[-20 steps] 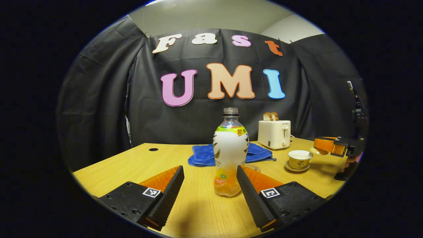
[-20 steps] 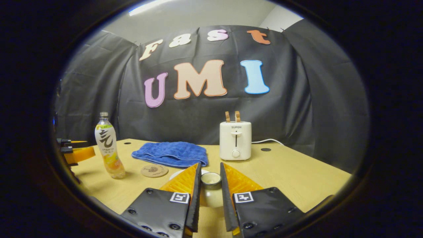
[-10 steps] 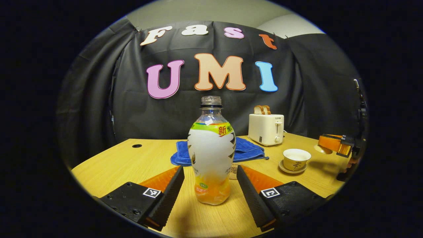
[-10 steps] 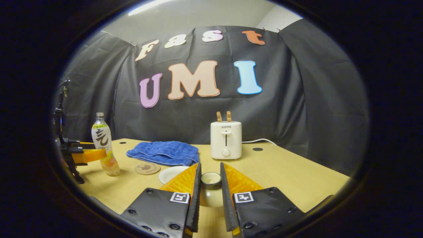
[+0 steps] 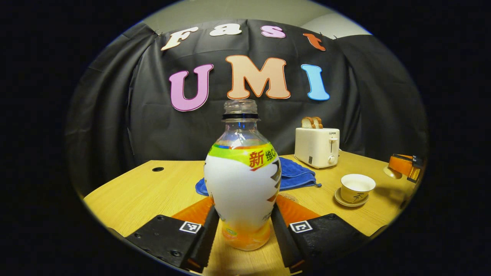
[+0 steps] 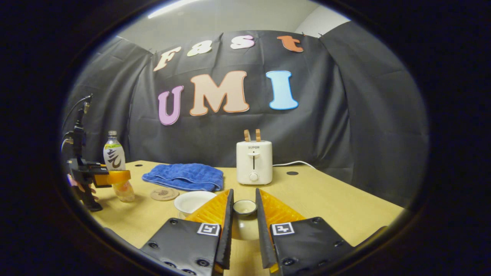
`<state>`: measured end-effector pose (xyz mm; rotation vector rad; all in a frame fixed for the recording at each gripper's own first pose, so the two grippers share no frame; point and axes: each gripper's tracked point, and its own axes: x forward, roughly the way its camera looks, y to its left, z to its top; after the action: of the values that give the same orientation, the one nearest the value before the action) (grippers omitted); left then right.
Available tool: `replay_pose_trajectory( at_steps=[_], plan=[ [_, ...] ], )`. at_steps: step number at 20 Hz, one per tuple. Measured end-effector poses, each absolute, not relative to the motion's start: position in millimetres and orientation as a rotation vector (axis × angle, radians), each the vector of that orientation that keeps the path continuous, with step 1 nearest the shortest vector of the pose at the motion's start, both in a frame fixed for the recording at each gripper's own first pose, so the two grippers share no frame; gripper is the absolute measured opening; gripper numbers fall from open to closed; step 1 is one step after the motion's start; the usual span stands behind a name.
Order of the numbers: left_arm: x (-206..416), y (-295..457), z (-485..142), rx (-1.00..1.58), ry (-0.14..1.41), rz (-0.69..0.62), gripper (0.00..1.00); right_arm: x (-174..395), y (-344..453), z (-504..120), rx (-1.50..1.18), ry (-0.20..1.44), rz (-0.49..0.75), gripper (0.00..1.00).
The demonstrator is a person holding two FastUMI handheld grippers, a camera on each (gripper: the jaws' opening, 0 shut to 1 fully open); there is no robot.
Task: Open the teacup lid with one hand, grasp the water bottle and pour water into the teacup with the other hand; after pouring, place the water bottle on the coaster and then close the teacup lid.
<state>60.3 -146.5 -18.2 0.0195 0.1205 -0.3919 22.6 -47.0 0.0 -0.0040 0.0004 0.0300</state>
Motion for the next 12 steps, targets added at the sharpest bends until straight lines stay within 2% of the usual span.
replay_pose_trajectory(
  at_steps=[8,12],
  plan=[
    [56,-169,-18,0.109,0.131,-0.428,0.57,19,-67,1,-0.005,0.001,0.004,0.34],
    [59,-179,4,0.354,0.059,-0.418,0.56,19,-71,2,-0.006,0.001,0.013,0.34]
  ],
)
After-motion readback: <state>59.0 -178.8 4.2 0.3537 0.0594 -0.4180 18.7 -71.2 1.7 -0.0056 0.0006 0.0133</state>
